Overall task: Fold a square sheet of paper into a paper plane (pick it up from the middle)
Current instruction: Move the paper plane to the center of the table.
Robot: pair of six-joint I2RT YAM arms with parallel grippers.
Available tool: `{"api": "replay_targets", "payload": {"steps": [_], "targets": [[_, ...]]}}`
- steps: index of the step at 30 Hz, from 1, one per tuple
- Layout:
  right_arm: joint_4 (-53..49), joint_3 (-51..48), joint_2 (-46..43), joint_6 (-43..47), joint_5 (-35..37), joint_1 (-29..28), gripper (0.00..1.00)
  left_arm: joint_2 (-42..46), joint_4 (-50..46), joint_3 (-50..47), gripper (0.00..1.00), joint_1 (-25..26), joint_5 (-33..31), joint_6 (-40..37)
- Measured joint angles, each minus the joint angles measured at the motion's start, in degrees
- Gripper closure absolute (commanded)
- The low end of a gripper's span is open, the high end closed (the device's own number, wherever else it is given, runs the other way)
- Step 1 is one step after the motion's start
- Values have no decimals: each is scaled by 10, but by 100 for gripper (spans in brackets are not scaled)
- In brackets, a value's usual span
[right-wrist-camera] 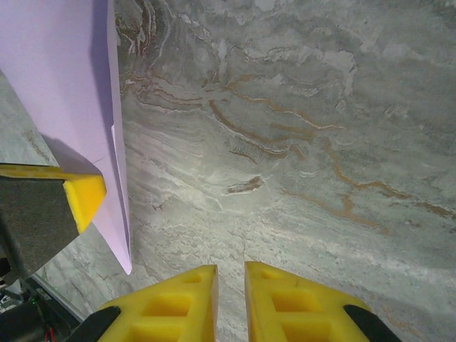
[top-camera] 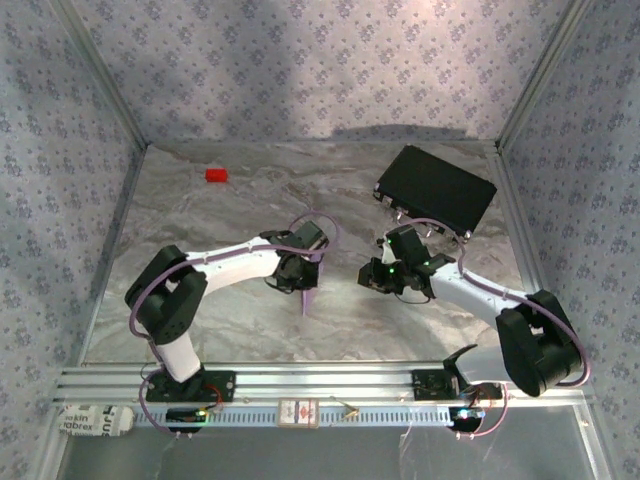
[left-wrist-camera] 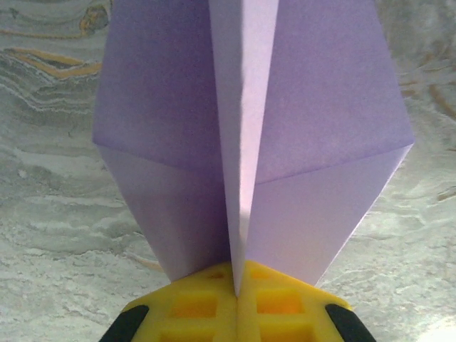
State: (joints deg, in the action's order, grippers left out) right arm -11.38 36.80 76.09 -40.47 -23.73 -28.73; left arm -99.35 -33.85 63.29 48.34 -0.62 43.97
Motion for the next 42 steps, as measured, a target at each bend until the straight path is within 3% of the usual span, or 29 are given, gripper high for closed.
{"api": "replay_targets", "payload": {"steps": [42], "targets": [[2, 9, 42, 4, 6, -7, 81, -54, -21, 25, 80, 3, -6, 2]]}}
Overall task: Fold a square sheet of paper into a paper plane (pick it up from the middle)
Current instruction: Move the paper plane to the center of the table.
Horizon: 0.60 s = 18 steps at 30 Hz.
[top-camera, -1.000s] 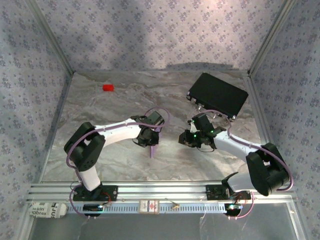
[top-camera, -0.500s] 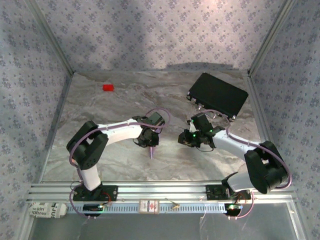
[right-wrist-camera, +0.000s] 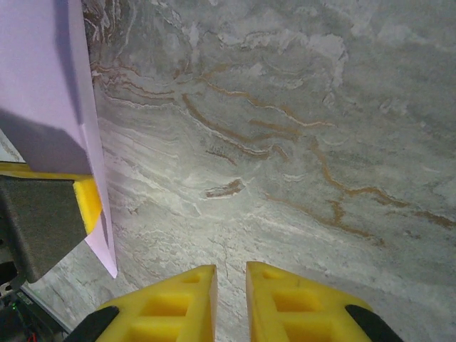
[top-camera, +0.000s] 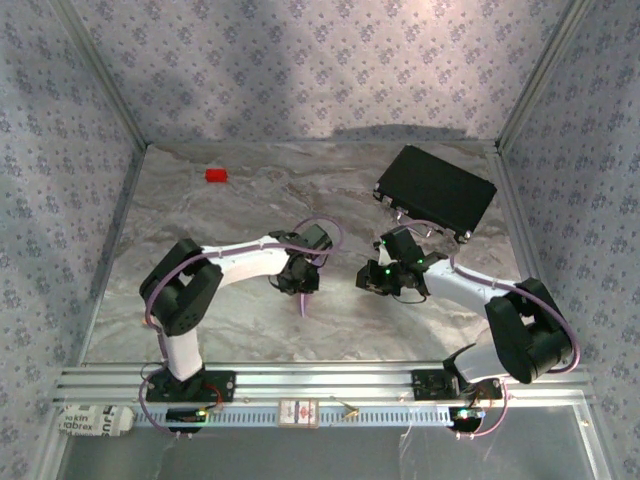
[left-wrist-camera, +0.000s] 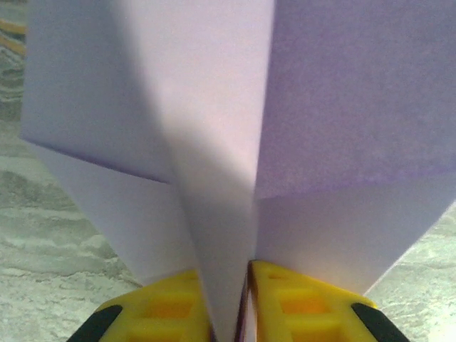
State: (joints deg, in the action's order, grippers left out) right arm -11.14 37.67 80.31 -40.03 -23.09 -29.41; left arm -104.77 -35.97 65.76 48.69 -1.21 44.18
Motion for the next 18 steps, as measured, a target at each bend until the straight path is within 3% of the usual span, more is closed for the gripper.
{"api": "replay_targets", "payload": {"steps": [9, 18], "targets": [[-10, 2, -12, 16, 10, 5, 80, -26, -24, 38, 72, 19, -33, 27], [-20, 2, -37, 52, -5, 49, 79, -56, -50, 78, 63, 30, -68, 76]]}}
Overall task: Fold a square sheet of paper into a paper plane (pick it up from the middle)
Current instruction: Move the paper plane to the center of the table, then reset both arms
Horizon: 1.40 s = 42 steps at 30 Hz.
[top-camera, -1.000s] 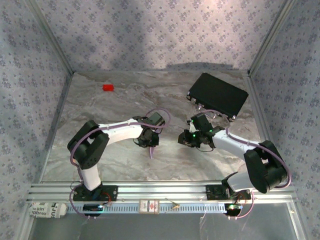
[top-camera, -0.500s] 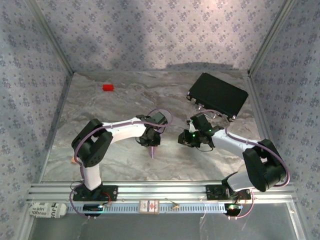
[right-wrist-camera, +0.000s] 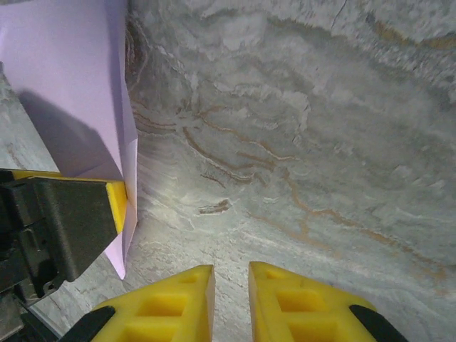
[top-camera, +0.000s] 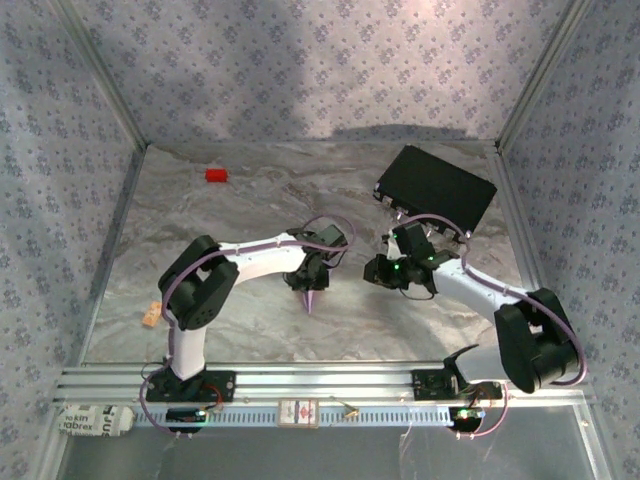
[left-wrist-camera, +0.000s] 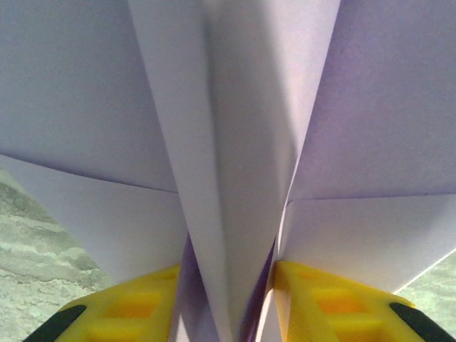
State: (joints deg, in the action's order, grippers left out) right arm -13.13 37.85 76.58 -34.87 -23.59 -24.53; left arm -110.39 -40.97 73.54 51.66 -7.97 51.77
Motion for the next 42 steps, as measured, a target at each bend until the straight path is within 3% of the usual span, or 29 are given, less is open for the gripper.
{"api": "replay_targets", "payload": {"steps": [15, 27, 32, 36, 39, 41, 42], "targets": [[-21, -1, -49, 20, -20, 31, 76, -27, -28, 52, 60, 1, -19, 23], [-60, -2, -150, 37, 42, 77, 64, 15, -45, 68, 55, 2, -24, 13], [-89, -1, -167, 58, 74, 91, 46, 52, -44, 66, 54, 2, -29, 9], [-111, 21, -199, 90, 145, 94, 31, 109, -29, 37, 50, 2, -48, -12], [-87, 35, -222, 123, 228, 95, 20, 177, 0, -6, 38, -3, -76, -42], [-49, 27, -226, 154, 285, 96, 3, 226, 31, -43, 27, -16, -97, -69], [-21, 15, -225, 174, 315, 97, 1, 254, 52, -68, 16, -28, -108, -87]]}}
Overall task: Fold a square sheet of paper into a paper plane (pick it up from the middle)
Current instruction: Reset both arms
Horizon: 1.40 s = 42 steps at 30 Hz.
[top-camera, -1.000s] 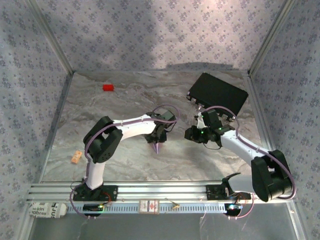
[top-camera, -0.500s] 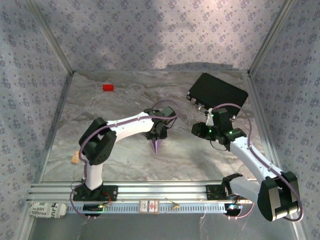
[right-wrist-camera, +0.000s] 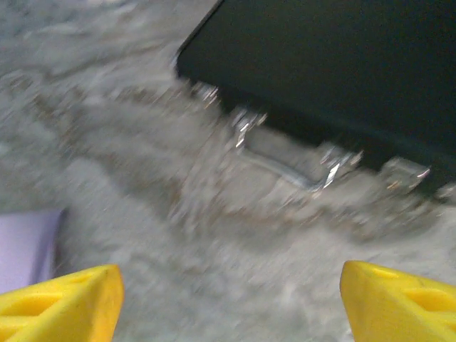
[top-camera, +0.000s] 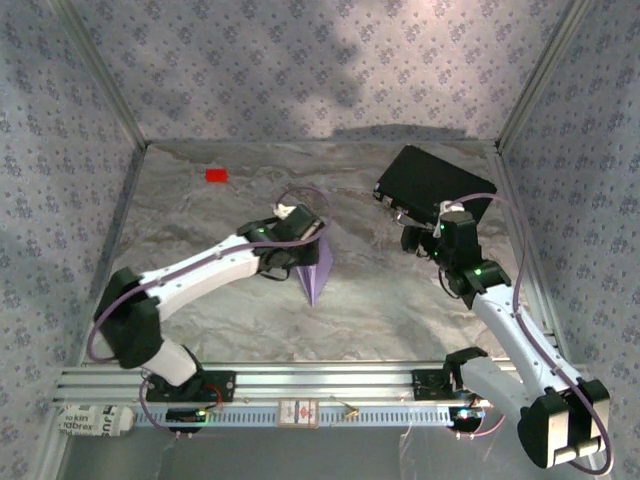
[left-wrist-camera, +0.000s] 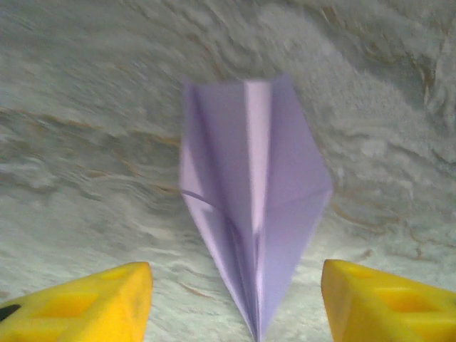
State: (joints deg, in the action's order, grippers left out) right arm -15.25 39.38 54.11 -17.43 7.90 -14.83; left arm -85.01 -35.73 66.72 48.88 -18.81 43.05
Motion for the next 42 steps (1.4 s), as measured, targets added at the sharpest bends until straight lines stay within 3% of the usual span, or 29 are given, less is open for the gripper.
{"api": "replay_targets", "payload": {"steps": [2, 7, 13, 19, 27, 29, 37, 40, 42], "targets": [[43, -26, 13, 34, 48, 3, 1, 47, 41, -53, 1, -29, -19, -33], [165, -91, 88, 96, 106, 49, 1, 143, 138, -192, 0, -142, -40, -112], [334, -155, 175, 164, 61, 75, 4, 225, 261, -323, 0, -295, -43, -202], [488, -173, 260, 229, 12, 86, 5, 227, 360, -373, 0, -403, -19, -277], [597, -221, 269, 239, -50, 126, 7, 131, 547, -412, 0, -444, 31, -356], [637, -221, 299, 237, -51, 129, 2, 98, 570, -415, 0, -449, 45, -364], [614, -189, 327, 202, -21, 145, 1, 54, 695, -421, 0, -466, 91, -403], [613, -188, 327, 197, -16, 145, 1, -1, 789, -437, 0, -482, 118, -410], [612, -187, 327, 195, -17, 146, 1, -31, 793, -441, 0, -489, 129, -411]]}}
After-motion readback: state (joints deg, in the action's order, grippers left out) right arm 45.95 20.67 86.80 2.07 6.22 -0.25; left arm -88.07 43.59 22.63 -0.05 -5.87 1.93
